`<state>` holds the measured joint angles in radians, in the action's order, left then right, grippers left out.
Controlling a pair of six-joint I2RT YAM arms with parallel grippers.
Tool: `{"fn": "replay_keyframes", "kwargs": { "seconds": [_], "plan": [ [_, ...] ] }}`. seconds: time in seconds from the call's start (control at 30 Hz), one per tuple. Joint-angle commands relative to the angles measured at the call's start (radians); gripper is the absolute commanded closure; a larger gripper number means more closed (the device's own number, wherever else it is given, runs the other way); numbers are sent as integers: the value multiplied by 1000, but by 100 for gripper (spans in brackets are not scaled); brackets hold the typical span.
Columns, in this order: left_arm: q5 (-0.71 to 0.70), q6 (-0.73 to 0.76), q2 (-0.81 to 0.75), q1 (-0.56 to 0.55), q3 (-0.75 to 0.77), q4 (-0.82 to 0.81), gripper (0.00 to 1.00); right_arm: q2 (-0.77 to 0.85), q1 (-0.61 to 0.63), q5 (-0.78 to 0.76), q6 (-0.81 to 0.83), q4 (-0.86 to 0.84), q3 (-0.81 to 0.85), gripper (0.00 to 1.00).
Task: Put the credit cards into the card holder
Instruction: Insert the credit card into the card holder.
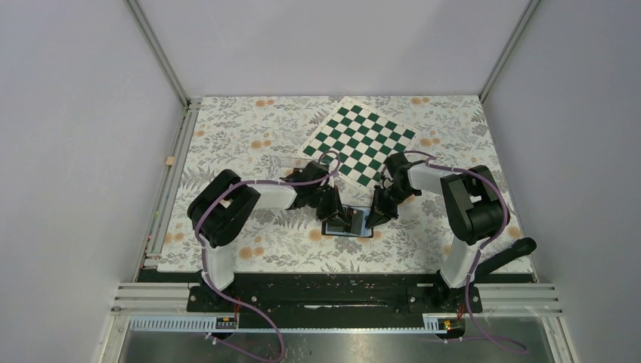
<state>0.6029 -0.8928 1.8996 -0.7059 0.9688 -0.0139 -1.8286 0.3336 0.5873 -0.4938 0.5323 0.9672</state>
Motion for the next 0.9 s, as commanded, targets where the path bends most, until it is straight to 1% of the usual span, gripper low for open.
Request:
{"fn": "replay_keyframes", "kwargs": {
  "seconds": [0.0,0.1,0.2,0.27,0.73,0.87],
  "plan": [
    [-17,66,43,-28,71,140,88,6,-2,-17,18,4,21,86],
    [-56,104,41,-35,108,206,71,15,-2,-22,24,14,29,82],
    [-67,125,44,-39,130,235,60,17,-2,-26,30,25,38,80],
    [-66,134,49,-45,144,247,56,17,-3,-26,32,27,42,79],
    [-14,201,96,-105,291,309,46,20,-1,12,42,21,56,77],
    [22,225,108,-117,315,304,41,35,-2,23,44,21,56,72]
  ]
}}
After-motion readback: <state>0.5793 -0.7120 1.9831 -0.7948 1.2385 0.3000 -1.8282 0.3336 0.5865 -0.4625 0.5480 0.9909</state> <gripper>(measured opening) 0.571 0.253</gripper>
